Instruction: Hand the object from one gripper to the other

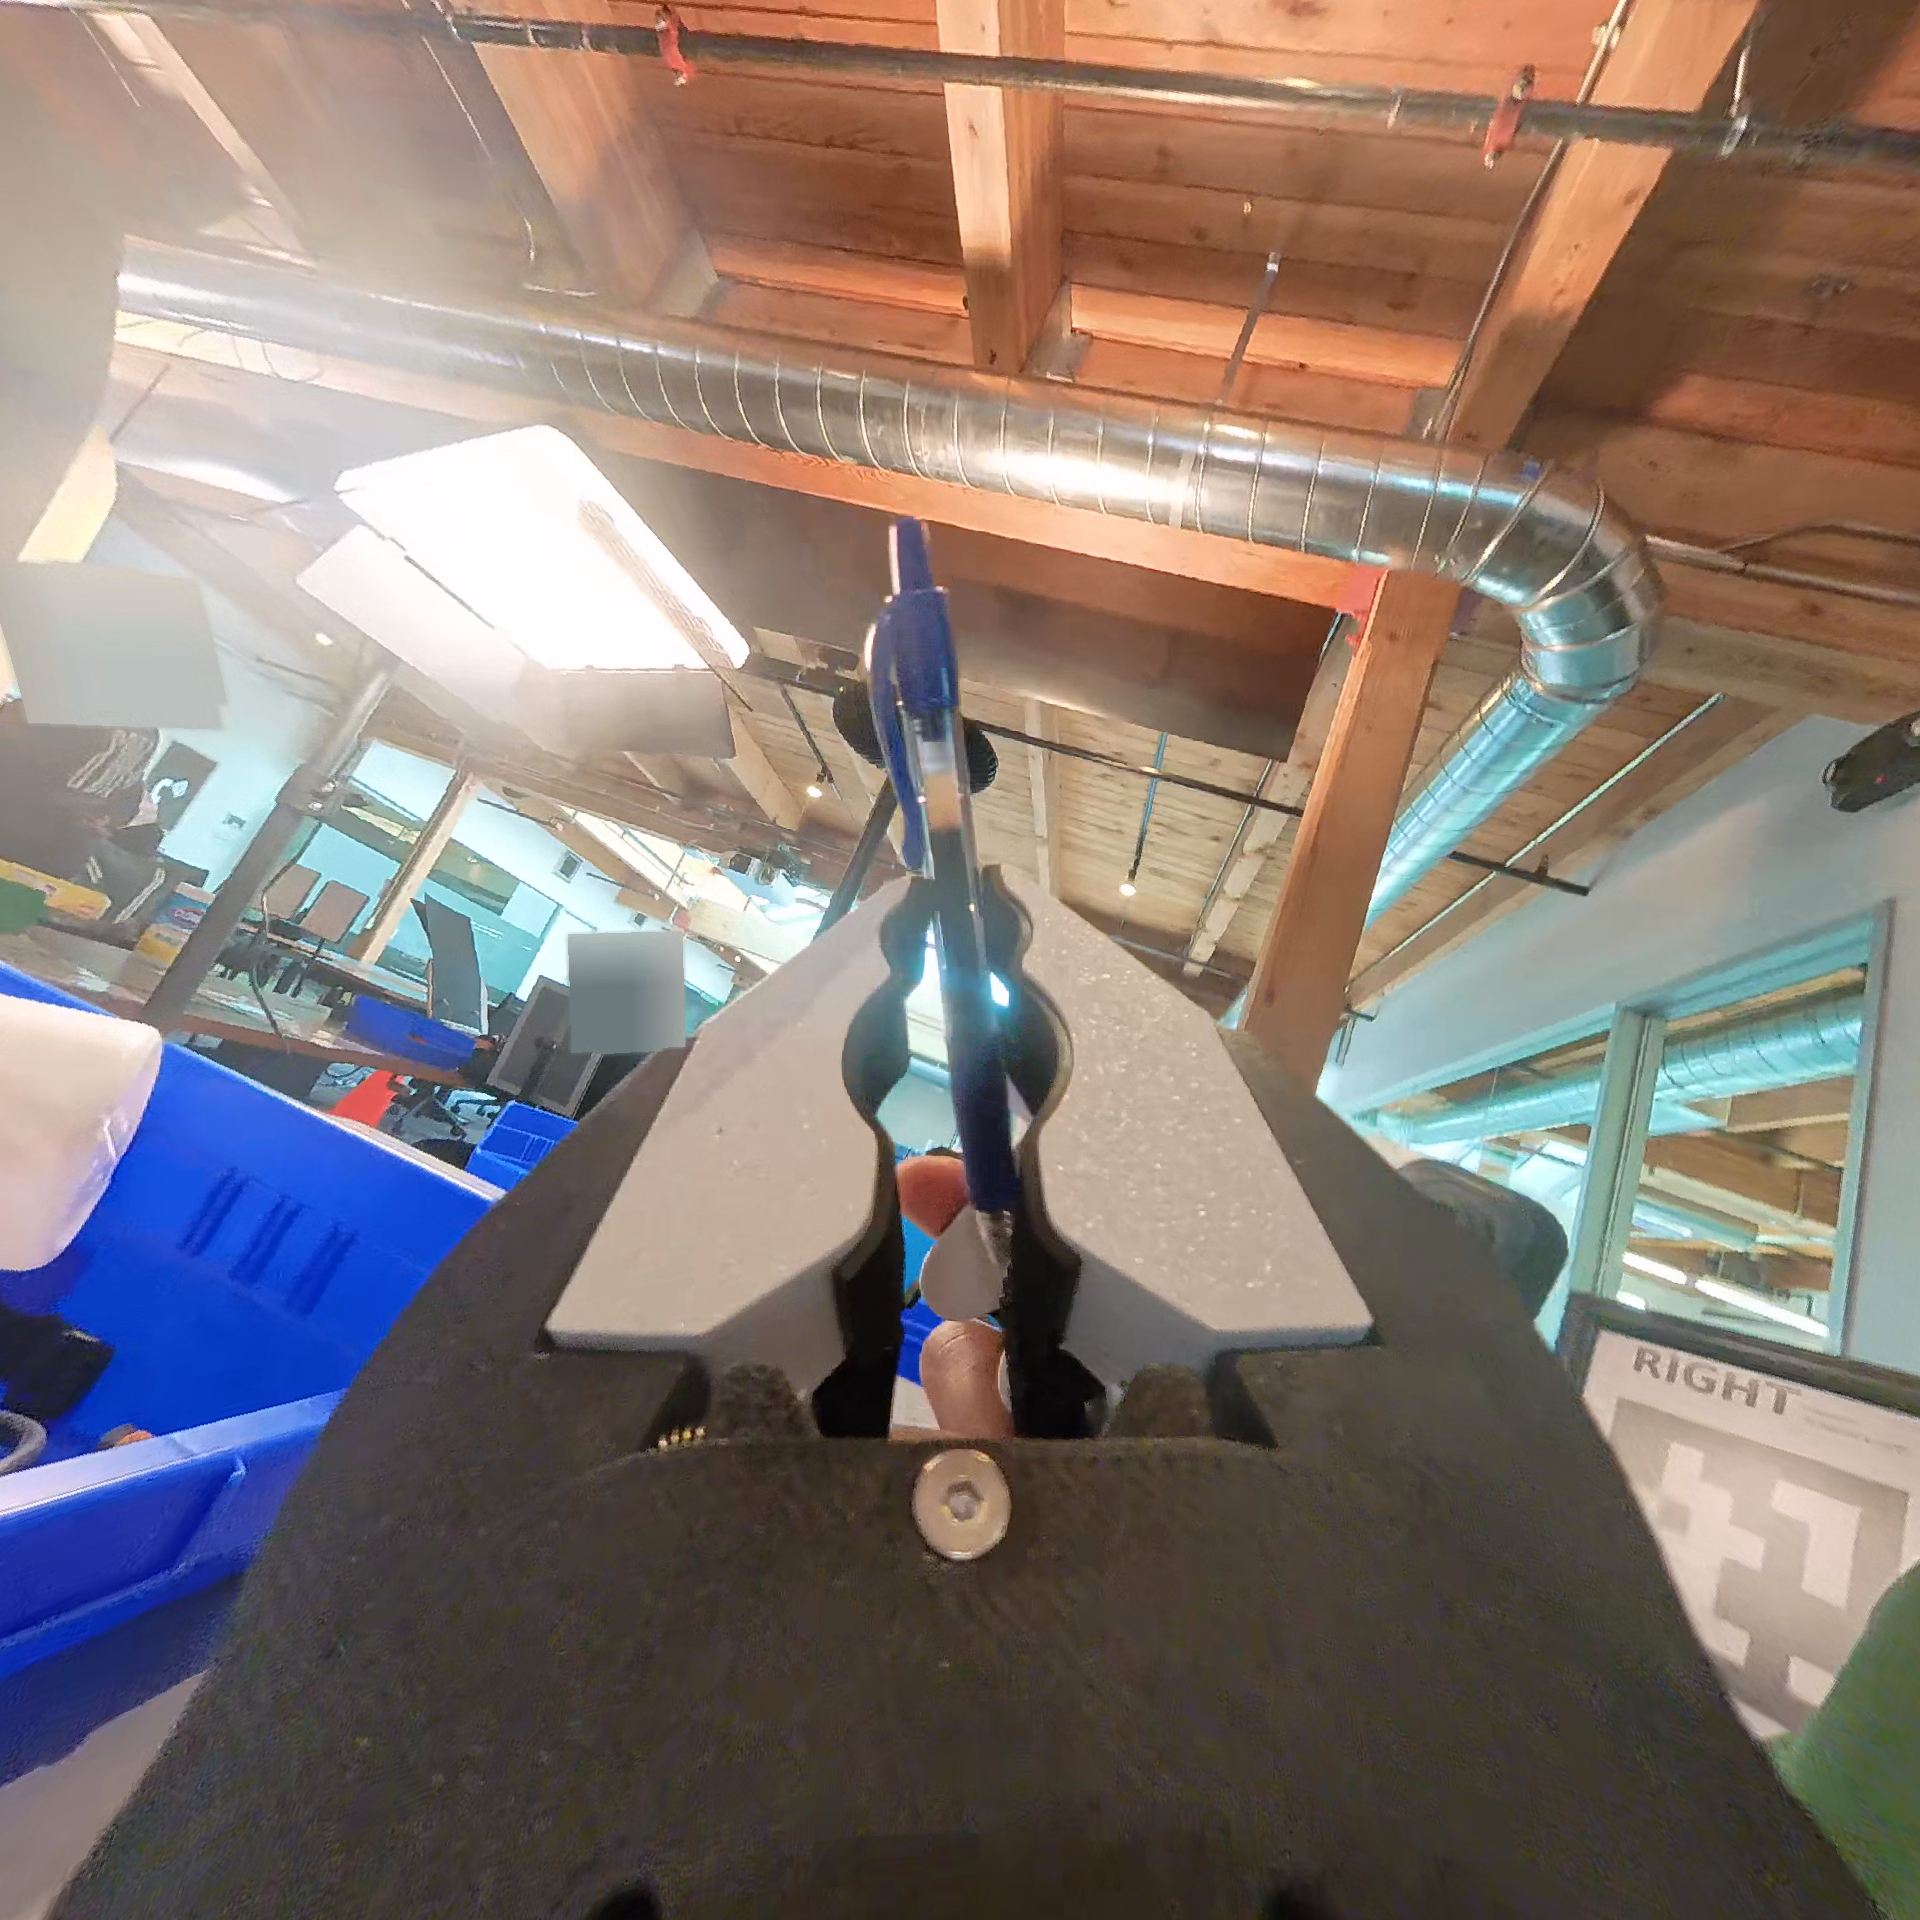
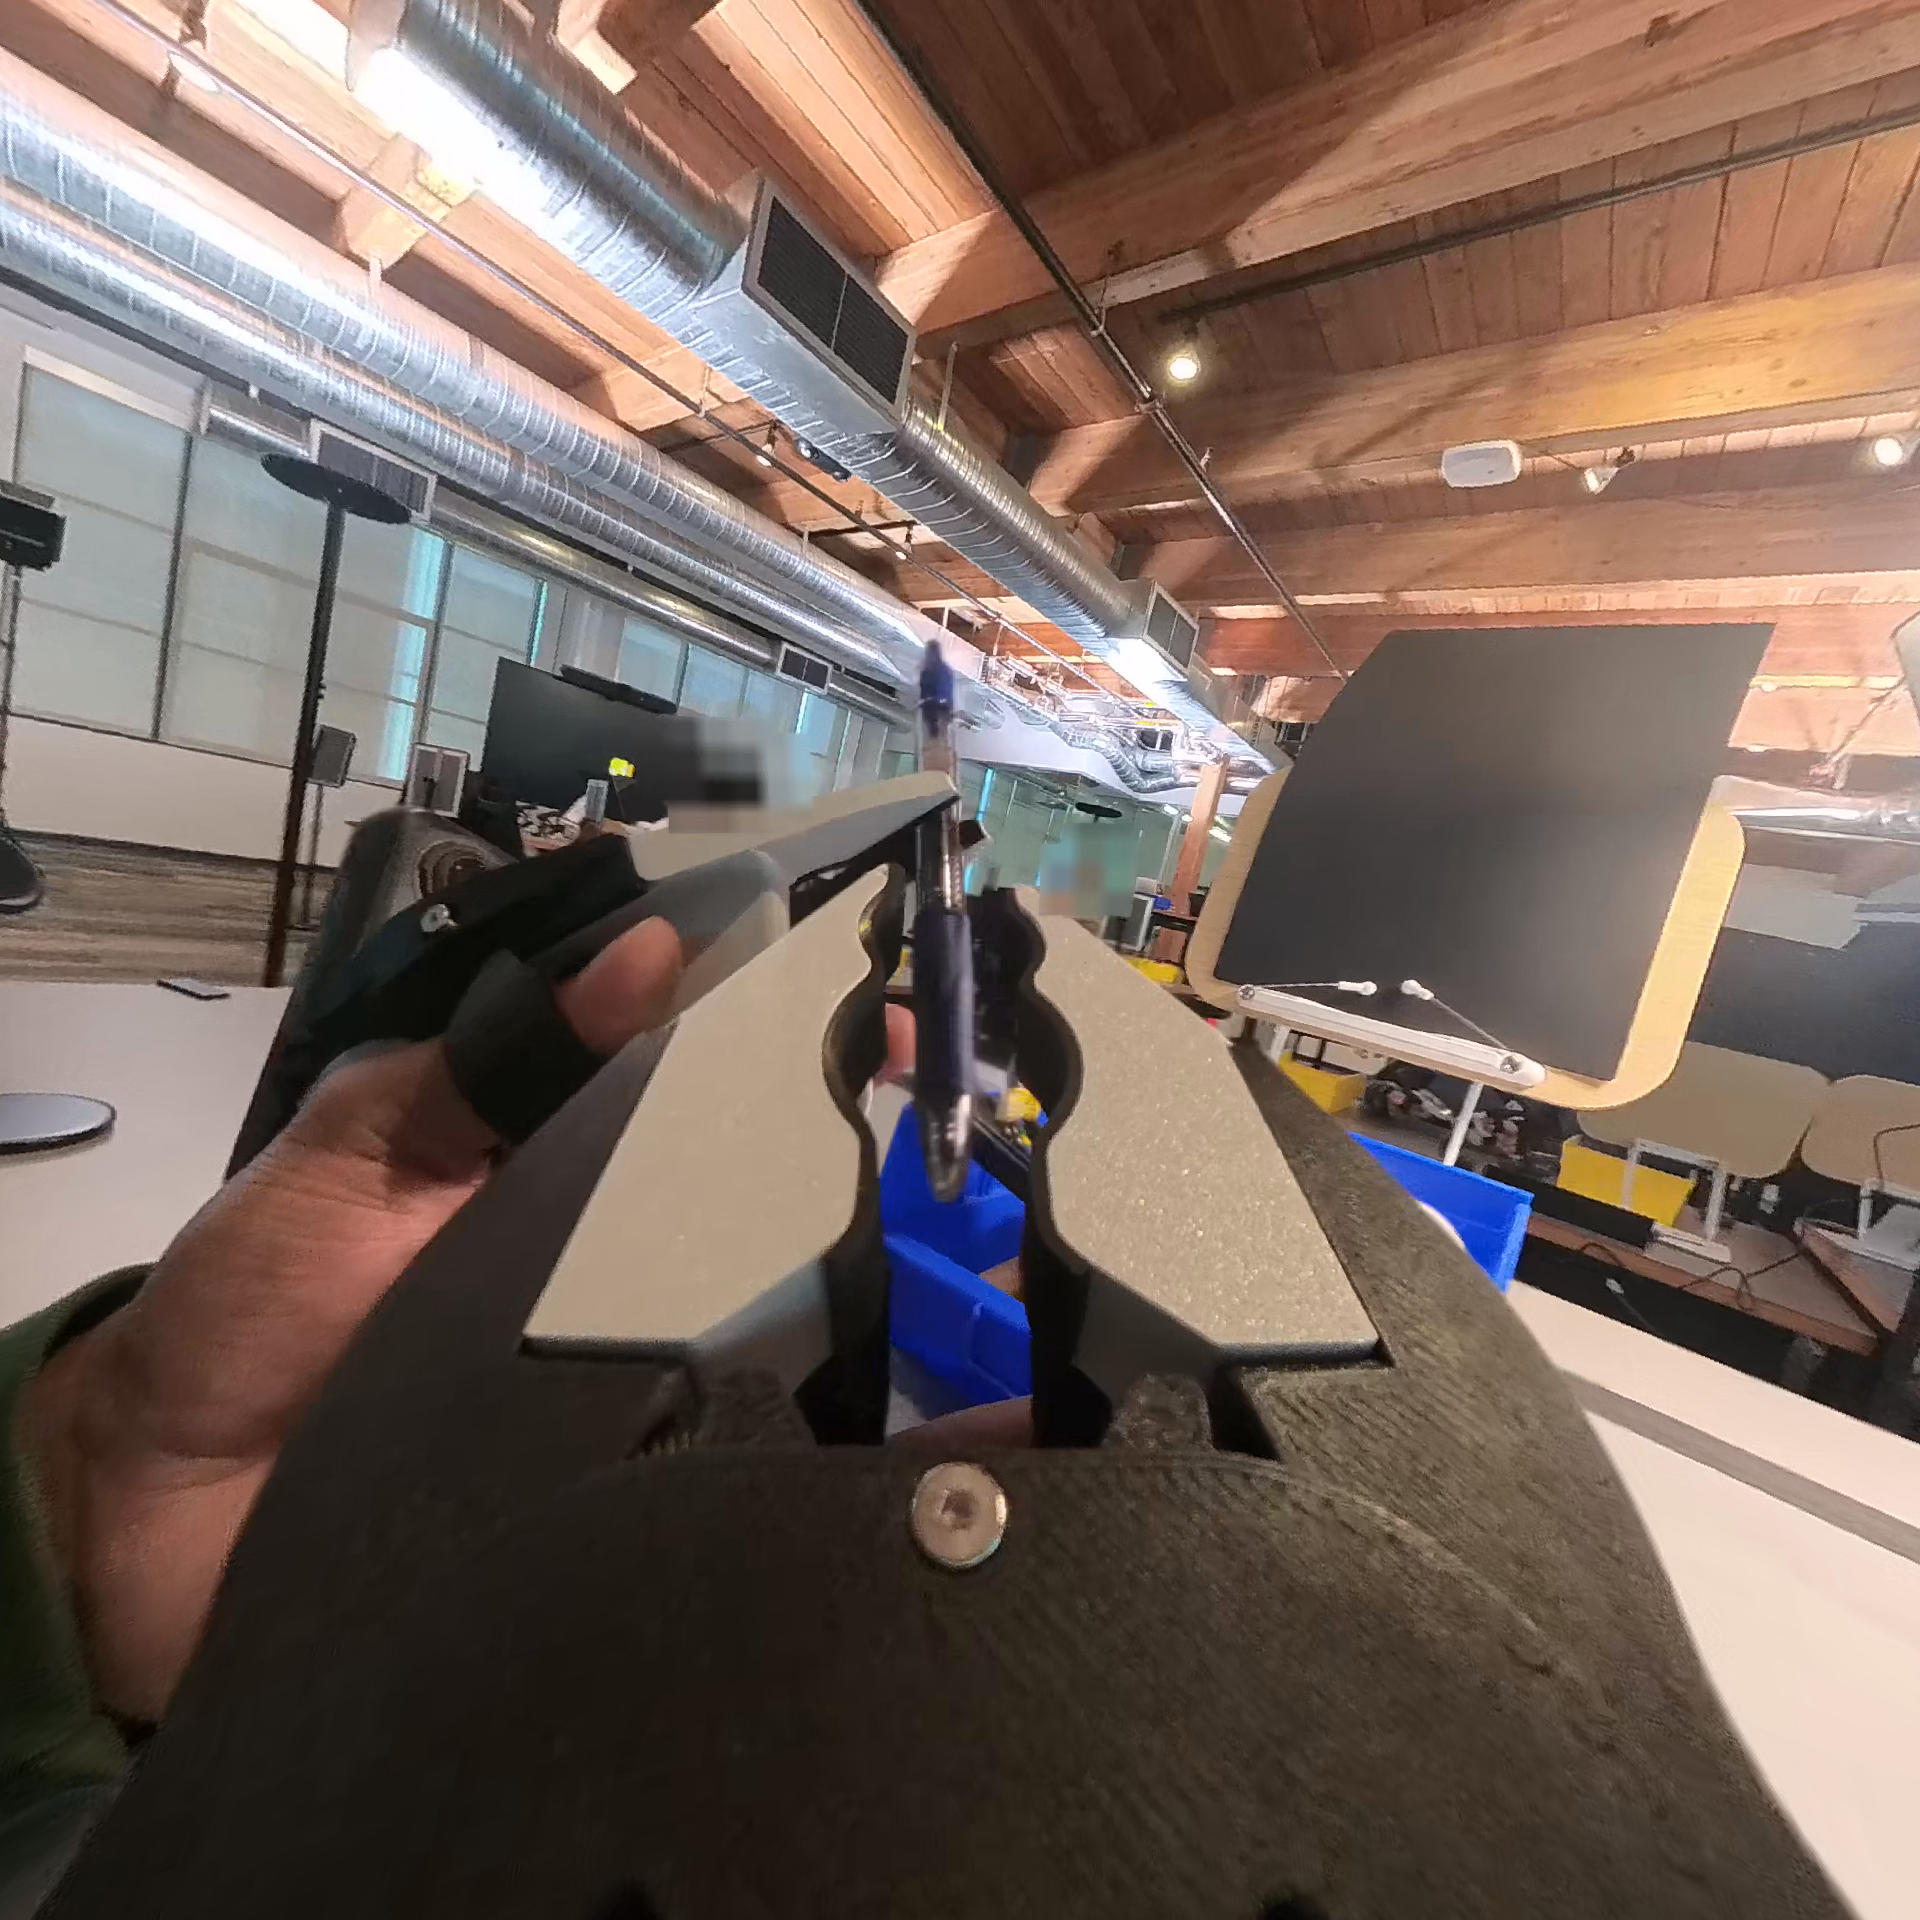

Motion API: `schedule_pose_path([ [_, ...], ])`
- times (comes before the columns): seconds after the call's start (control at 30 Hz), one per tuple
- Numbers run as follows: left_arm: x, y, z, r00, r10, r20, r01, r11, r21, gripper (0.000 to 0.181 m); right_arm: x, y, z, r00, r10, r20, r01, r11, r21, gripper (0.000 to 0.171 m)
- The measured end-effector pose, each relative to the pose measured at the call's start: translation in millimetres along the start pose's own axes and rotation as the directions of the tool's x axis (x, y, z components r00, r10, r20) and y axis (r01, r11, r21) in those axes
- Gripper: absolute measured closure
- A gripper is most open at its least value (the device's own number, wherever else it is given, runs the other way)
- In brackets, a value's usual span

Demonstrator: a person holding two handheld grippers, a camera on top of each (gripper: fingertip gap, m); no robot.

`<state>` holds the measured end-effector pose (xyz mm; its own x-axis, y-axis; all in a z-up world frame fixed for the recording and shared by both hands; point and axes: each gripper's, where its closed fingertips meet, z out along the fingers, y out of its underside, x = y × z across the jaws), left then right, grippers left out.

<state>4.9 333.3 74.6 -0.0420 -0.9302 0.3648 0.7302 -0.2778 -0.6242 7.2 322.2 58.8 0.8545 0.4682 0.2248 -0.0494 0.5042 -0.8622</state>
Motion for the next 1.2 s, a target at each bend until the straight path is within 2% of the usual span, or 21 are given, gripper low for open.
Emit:
schedule_pose_path([
  [0.17, 8.5, 10.8, 4.7, 0.999, 0.035, -0.03, -0.037, 0.998, -0.058, 0.172, -0.9, 8.1, 2.4, 1.0, 0.012, 0.009, -0.011, 0.999, -0.042, 0.157],
  [0.63, 6.6, 7.1, 3.8, 0.999, 0.026, -0.019, -0.027, 0.999, -0.032, 0.17, -3.3, 7.4, 2.5, 1.0, -0.022, 0.01, 0.022, 0.999, -0.041, 0.16],
  [0.77, 9.1, 11.2, 5.1, 0.999, 0.022, -0.037, -0.024, 0.998, -0.056, 0.172, -4.1, 7.2, 2.9, 1.0, -0.01, 0.015, 0.01, 0.999, -0.035, 0.154],
  [0.97, 8.1, 12.5, 5.5, 0.999, 0.018, -0.032, -0.02, 0.998, -0.058, 0.171, -1.0, 7.5, 2.6, 1.0, -0.027, -0.005, 0.026, 0.999, -0.04, 0.16],
  [1.2, 6.7, 14.0, 6.5, 0.999, -0.03, -0.039, 0.028, 0.998, -0.056, 0.168, 1.7, 5.7, 2.0, 0.997, 0.073, 0.017, -0.073, 0.997, -0.028, 0.161],
])
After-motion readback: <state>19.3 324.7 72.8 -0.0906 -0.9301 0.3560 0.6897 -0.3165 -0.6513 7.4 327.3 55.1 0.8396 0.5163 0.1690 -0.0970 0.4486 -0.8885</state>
